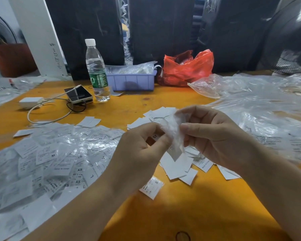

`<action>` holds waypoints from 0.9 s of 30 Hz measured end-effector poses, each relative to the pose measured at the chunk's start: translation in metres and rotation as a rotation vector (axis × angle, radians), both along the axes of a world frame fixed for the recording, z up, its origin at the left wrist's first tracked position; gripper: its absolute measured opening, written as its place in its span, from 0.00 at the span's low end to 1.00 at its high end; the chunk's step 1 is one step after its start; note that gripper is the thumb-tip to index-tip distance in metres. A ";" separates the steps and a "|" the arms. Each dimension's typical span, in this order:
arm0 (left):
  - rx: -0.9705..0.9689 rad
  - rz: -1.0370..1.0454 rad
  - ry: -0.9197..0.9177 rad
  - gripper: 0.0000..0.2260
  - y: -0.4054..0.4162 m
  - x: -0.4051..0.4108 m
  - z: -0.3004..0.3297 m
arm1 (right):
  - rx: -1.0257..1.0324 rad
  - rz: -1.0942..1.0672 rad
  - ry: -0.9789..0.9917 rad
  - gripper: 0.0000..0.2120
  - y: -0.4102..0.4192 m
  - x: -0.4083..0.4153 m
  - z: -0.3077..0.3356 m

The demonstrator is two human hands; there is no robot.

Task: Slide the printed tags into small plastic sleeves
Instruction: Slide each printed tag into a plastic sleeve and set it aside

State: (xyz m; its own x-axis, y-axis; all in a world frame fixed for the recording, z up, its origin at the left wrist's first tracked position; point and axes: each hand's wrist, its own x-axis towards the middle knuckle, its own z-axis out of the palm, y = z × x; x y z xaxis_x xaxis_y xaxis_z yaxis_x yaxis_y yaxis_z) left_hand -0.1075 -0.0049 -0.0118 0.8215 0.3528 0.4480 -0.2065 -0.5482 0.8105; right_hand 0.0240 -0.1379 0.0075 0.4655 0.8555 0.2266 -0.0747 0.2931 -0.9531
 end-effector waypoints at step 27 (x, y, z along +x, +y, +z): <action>0.171 0.155 -0.040 0.07 -0.001 -0.004 0.001 | 0.108 -0.309 0.042 0.06 -0.008 0.016 0.012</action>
State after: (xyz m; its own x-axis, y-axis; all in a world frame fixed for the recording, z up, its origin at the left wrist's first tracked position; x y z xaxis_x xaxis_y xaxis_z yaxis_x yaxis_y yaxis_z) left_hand -0.1112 -0.0055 -0.0110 0.7439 0.3897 0.5429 -0.1388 -0.7045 0.6960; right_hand 0.0395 -0.1464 0.0194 0.7104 0.6442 0.2836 -0.0048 0.4074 -0.9132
